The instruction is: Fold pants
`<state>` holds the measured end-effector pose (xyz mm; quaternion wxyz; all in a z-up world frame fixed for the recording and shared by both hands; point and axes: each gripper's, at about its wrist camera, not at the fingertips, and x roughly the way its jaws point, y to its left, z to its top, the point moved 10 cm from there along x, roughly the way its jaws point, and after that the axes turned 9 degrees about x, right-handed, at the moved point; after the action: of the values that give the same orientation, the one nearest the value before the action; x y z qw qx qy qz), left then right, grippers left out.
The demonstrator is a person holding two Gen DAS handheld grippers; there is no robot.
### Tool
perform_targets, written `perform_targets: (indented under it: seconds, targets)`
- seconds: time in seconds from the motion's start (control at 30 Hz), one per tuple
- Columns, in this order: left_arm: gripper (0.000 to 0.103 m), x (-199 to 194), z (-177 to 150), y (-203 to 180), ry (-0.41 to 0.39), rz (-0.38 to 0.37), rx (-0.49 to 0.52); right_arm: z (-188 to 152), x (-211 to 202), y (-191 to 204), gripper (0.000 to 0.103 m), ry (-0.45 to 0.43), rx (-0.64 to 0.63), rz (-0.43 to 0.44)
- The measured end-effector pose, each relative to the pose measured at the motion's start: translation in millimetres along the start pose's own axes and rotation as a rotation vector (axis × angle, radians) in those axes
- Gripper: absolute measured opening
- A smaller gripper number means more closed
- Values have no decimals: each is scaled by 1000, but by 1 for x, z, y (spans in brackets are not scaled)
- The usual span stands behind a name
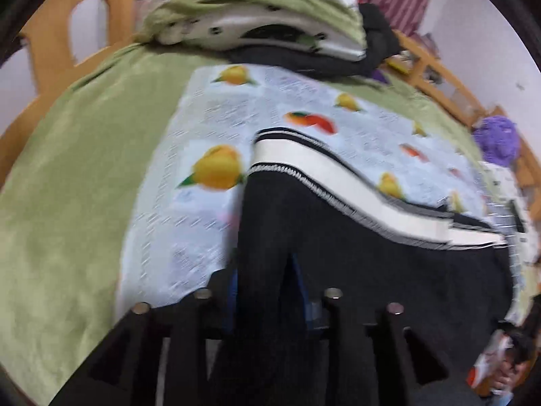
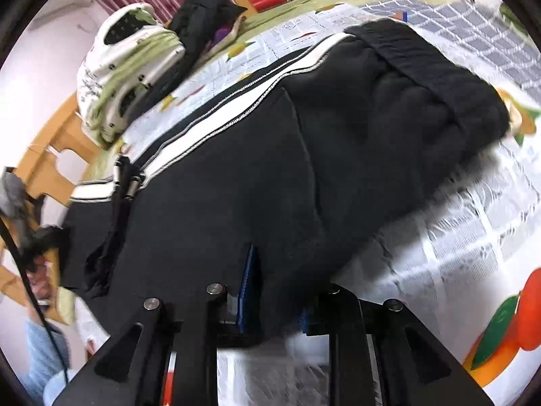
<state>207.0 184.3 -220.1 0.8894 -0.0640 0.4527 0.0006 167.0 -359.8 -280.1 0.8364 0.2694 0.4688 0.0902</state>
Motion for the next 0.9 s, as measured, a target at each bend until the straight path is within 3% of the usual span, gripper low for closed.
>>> perform_targets:
  seconds: [0.07, 0.17, 0.37, 0.47, 0.5, 0.57, 0.63, 0.73, 0.9]
  targets:
    - [42, -8, -21, 7, -18, -34, -38, 10, -19, -12, 48, -64, 17, -18]
    - [47, -23, -52, 19, -17, -139, -124, 29, -35, -31, 52, -114, 78, 4]
    - [56, -31, -100, 27, -5, -243, -285, 71, -7, -62, 55, -145, 286, 37]
    - [60, -27, -109, 25, -57, -243, -324, 85, 0, -57, 34, -174, 228, -86]
    - [63, -26, -109, 23, -65, -248, -327, 92, -6, -52, 30, -201, 196, -81]
    - [74, -24, -106, 14, -86, -269, -316, 99, -19, -59, 31, -223, 237, -2]
    - [82, -20, -104, 9, -100, -257, -306, 91, -2, -71, 31, -150, 257, -60]
    - [83, -16, -100, 3, -113, -193, -276, 83, -1, -62, 35, -142, 142, -114]
    - [83, -21, -100, 6, -123, -152, -276, 62, -30, -26, 40, -143, -4, -198]
